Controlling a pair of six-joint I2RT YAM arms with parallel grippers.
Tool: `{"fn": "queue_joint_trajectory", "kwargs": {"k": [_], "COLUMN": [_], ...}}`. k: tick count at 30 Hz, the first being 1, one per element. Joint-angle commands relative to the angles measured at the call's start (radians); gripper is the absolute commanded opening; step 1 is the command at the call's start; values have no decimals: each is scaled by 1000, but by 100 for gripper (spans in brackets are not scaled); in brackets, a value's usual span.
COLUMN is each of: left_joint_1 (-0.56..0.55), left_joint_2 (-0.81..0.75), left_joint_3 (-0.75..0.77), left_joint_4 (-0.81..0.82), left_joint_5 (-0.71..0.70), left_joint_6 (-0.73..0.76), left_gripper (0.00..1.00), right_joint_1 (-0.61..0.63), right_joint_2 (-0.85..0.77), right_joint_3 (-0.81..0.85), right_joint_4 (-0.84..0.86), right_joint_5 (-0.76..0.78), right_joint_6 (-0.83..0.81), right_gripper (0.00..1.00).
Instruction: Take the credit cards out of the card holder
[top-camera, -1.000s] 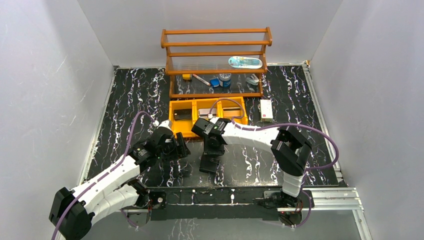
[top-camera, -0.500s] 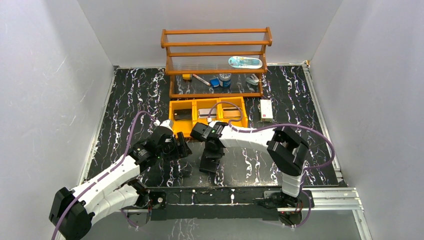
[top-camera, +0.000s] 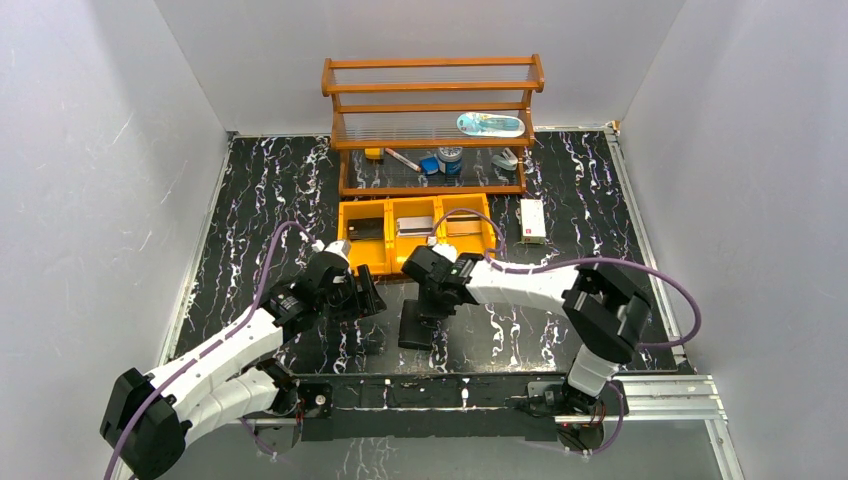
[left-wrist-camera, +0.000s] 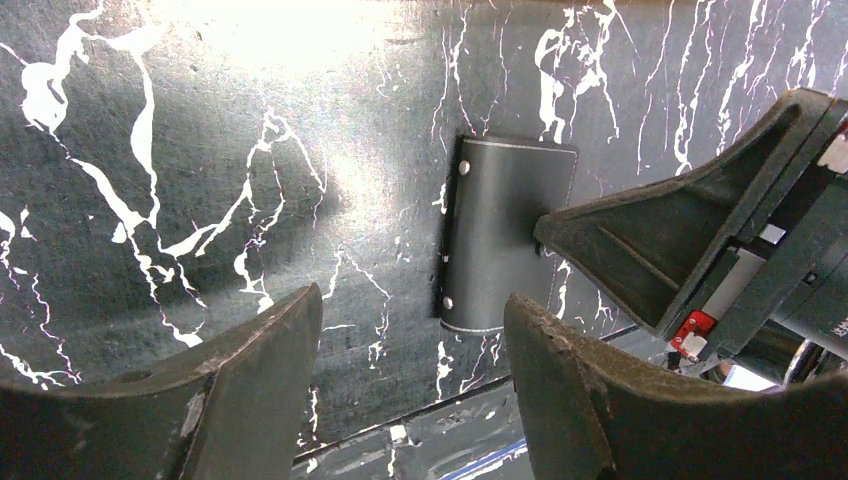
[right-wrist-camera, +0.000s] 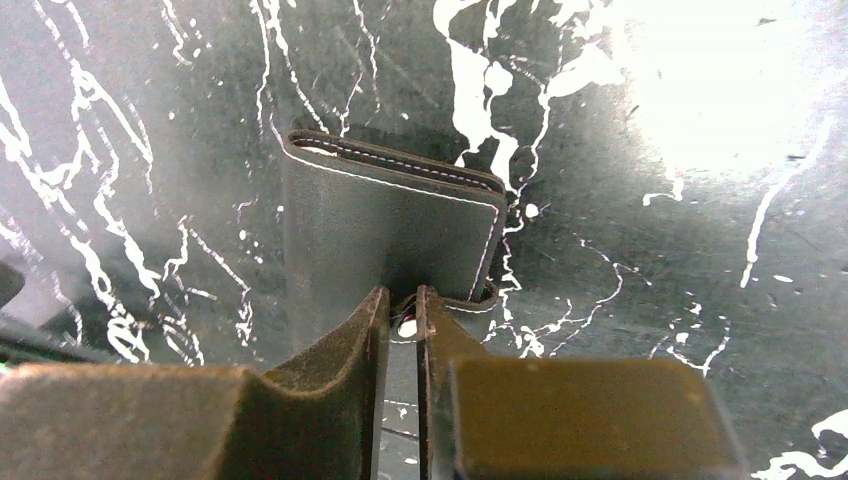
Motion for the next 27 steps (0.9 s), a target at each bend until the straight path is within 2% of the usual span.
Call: {"fn": "queue_joint_trajectory", "kwargs": {"k": [1, 10, 13, 19, 27], "left_joint_1": [4, 4, 4, 3, -16], "left_joint_2": [-18, -5, 10, 143, 308], "left_joint_3": [-9, -4, -18, -36, -48], "left_joint_4": [-4, 2, 69, 241, 337], "left_joint_5": [15, 38, 124, 341, 398], "left_joint_6": [11, 14, 40, 38, 17], "left_gripper": [65, 64, 63, 65, 62], "right_joint_1": [-16, -82, -92, -109, -133], "right_joint_2": [-67, -188, -204, -204, -208], "right_joint_3": [-115, -298, -326, -375, -426], "right_joint_4": [166, 397, 430, 484, 529], "right_joint_5": [-120, -243, -261, -293, -321], "right_joint_6": [29, 59, 73, 100, 127], "right_gripper": [12, 10, 8, 8, 8]}}
